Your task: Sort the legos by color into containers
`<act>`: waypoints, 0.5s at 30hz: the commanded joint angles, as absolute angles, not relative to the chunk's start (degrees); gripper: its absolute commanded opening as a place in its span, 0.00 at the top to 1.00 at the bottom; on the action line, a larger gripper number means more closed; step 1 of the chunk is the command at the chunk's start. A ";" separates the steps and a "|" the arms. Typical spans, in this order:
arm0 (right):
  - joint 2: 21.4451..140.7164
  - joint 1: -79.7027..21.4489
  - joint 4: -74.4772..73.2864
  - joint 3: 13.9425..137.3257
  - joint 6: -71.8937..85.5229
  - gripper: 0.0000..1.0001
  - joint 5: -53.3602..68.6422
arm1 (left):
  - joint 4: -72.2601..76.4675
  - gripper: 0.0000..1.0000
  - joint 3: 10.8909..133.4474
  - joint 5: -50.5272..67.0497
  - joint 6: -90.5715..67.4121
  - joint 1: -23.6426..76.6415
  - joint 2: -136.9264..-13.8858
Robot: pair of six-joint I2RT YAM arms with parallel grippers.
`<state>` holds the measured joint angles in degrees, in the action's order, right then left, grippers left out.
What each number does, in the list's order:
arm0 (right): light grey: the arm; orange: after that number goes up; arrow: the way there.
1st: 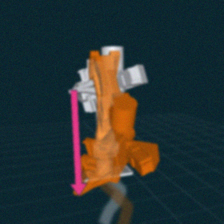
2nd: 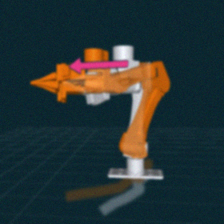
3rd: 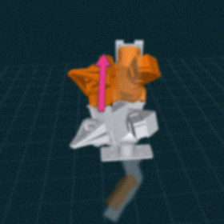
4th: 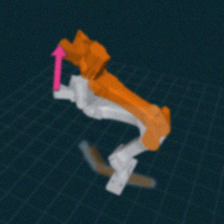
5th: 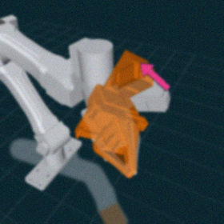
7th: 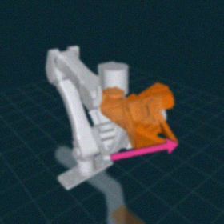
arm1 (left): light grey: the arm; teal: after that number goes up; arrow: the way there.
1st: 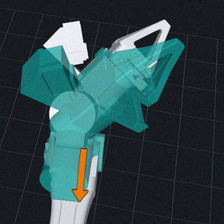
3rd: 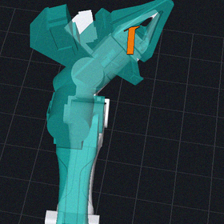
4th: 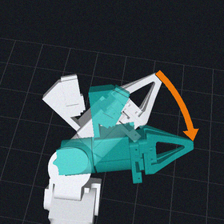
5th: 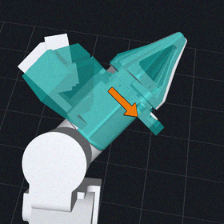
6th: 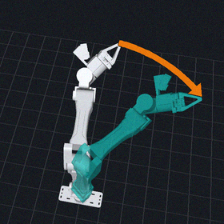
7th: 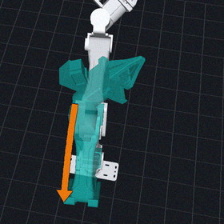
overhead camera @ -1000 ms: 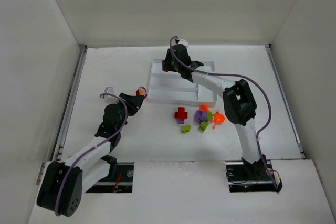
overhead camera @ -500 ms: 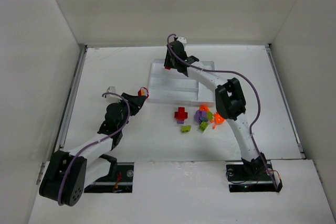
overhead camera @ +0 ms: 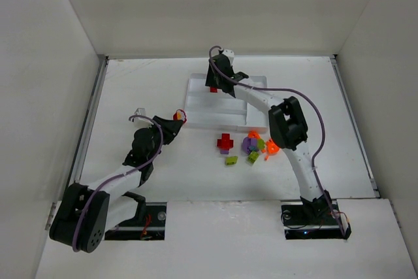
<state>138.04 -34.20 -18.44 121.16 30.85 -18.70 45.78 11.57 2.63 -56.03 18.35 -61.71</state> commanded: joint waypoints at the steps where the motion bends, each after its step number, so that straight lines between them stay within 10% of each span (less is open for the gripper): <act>1: 130.80 -34.50 -14.69 115.86 30.85 0.44 -19.60 | 49.75 0.87 11.69 2.64 -55.81 18.85 -62.05; 15: 78.60 -37.21 16.16 48.73 33.39 0.70 -23.28 | 27.37 0.88 29.59 -1.31 -46.25 22.62 -64.58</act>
<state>81.56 -35.05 7.46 57.34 31.68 -21.17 34.09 20.99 1.02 -51.62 21.04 -63.29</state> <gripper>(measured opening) 0.304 0.336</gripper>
